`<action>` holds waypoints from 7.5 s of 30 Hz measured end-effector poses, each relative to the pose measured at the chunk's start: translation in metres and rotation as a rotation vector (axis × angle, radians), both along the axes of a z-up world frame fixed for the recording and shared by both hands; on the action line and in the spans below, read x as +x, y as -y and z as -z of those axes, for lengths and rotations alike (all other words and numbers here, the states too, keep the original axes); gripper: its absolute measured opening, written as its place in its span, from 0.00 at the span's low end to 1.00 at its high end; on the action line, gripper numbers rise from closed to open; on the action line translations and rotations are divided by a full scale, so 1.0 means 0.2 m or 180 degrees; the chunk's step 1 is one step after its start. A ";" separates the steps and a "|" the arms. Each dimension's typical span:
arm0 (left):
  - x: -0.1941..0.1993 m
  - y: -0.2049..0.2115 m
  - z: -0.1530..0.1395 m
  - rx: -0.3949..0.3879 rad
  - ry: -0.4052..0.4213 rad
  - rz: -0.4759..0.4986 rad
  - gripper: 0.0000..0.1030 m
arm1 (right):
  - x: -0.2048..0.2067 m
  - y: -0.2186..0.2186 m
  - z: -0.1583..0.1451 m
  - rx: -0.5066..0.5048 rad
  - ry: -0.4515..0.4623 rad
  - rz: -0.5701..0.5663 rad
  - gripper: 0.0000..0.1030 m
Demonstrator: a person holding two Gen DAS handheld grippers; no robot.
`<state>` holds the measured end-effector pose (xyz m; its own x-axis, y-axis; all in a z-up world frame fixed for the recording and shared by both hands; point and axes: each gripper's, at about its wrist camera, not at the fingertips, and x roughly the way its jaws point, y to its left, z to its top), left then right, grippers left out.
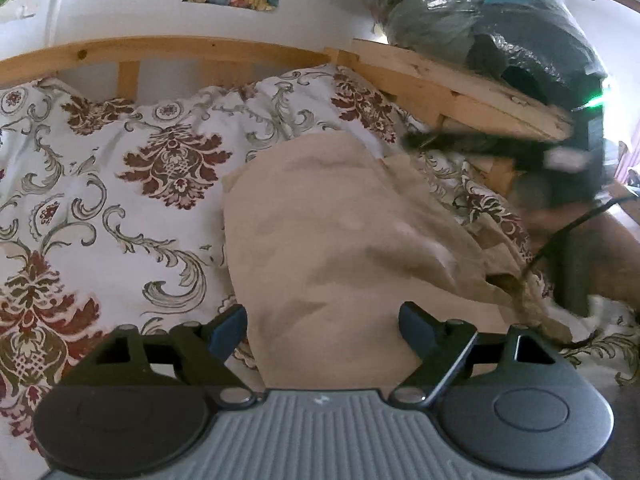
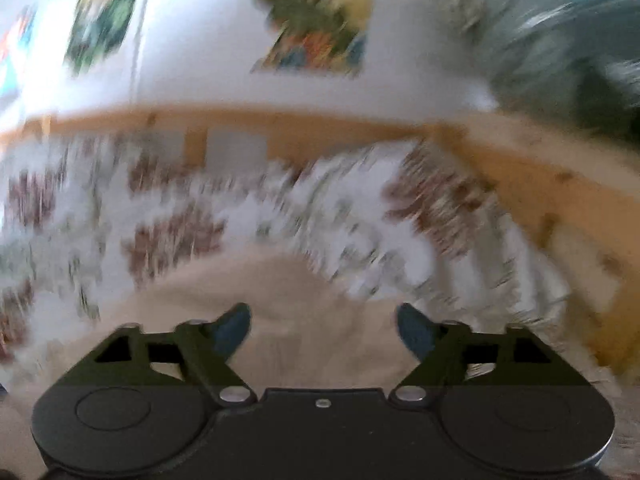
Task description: Fold large clothes
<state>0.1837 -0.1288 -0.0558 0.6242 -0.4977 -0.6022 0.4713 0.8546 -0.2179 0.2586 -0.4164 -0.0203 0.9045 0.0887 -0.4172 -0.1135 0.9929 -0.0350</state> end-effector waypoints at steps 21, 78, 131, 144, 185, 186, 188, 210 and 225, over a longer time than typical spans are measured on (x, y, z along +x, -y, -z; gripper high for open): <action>0.00 -0.11 -0.13 -0.0341 -0.0373 -0.0220 0.99 | -0.53 0.35 -0.02 0.1842 -0.0926 0.1467 0.96; 0.08 -0.12 0.03 -0.0432 -0.0800 -0.0381 0.99 | -0.27 0.28 0.18 0.1267 -0.1319 0.0998 0.87; 0.51 -0.69 -0.06 0.0003 -0.0810 -0.0694 0.47 | -0.03 -0.55 0.11 0.1218 -0.0678 -0.0267 0.17; 0.35 -0.72 -0.14 0.0112 -0.0802 -0.1154 0.87 | -0.15 -0.50 0.11 0.0983 -0.0713 -0.0068 0.65; -0.87 -0.65 -0.55 0.0580 0.0492 -0.1574 0.99 | -1.31 -0.59 -0.32 0.0676 -0.0072 0.0009 0.99; -0.87 -0.64 -0.55 0.0579 0.0491 -0.1578 0.99 | -1.31 -0.59 -0.32 0.0678 -0.0074 0.0009 0.99; -0.88 -0.64 -0.55 0.0595 0.0486 -0.1579 0.99 | -1.30 -0.59 -0.32 0.0676 -0.0077 0.0006 0.99; -0.87 -0.64 -0.54 0.0613 0.0446 -0.1560 0.99 | -1.29 -0.60 -0.30 0.0677 -0.0130 0.0031 0.99; -0.87 -0.65 -0.53 0.0620 0.0418 -0.1558 0.99 | -1.29 -0.59 -0.30 0.0698 -0.0147 0.0072 0.99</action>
<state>0.0098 0.0018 0.0503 0.8313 -0.0168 -0.5555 0.0205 0.9998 0.0004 0.0010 -0.2983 0.0392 0.8876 0.1617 -0.4313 -0.0875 0.9785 0.1868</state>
